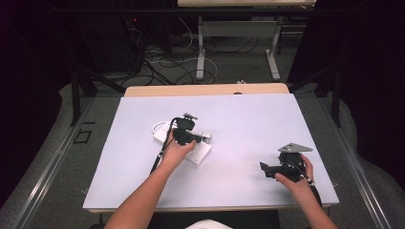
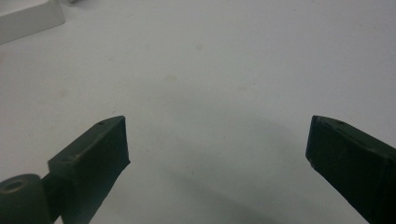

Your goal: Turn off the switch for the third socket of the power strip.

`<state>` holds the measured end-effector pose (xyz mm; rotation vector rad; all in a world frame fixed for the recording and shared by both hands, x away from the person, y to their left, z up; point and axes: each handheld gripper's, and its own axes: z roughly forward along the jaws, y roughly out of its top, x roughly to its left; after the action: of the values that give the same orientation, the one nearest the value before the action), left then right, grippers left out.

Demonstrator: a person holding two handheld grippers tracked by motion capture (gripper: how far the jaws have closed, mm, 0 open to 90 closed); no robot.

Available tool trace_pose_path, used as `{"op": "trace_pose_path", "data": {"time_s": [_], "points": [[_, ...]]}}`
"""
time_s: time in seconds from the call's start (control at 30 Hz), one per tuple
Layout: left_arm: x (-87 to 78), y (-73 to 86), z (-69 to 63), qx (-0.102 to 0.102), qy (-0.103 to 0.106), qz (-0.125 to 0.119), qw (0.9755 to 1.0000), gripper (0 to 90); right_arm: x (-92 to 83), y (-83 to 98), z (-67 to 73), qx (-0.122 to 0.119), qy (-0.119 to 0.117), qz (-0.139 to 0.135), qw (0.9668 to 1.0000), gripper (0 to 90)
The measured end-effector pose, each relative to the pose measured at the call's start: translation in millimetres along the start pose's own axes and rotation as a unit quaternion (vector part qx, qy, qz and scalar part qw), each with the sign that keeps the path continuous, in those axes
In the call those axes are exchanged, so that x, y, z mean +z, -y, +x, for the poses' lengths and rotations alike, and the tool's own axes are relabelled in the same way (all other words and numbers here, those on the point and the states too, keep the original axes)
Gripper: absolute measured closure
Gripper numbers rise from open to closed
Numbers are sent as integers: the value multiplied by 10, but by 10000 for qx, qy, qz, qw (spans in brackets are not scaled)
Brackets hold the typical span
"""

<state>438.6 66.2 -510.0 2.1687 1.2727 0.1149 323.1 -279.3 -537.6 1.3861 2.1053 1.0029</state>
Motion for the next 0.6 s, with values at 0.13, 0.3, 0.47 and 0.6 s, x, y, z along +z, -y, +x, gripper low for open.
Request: {"op": "trace_pose_path", "data": {"time_s": [0.13, 0.3, 0.47, 0.6], "points": [[19, 6, -8, 23, 16, 39, 10000, 854, -4, 0, -2, -4, 15, 0, 10000, 54], [36, 10, -12, 75, 28, 68, 9999, 870, -2, 0, -1, -14, 17, 10, 10000, 54], [61, 17, -26, 140, 27, 100, 9998, 882, -2, 1, -3, -25, 20, 6, 10000, 54], [78, 24, -34, 125, 17, 114, 9999, 886, -3, 1, -3, -27, 16, 3, 10000, 54]]}}
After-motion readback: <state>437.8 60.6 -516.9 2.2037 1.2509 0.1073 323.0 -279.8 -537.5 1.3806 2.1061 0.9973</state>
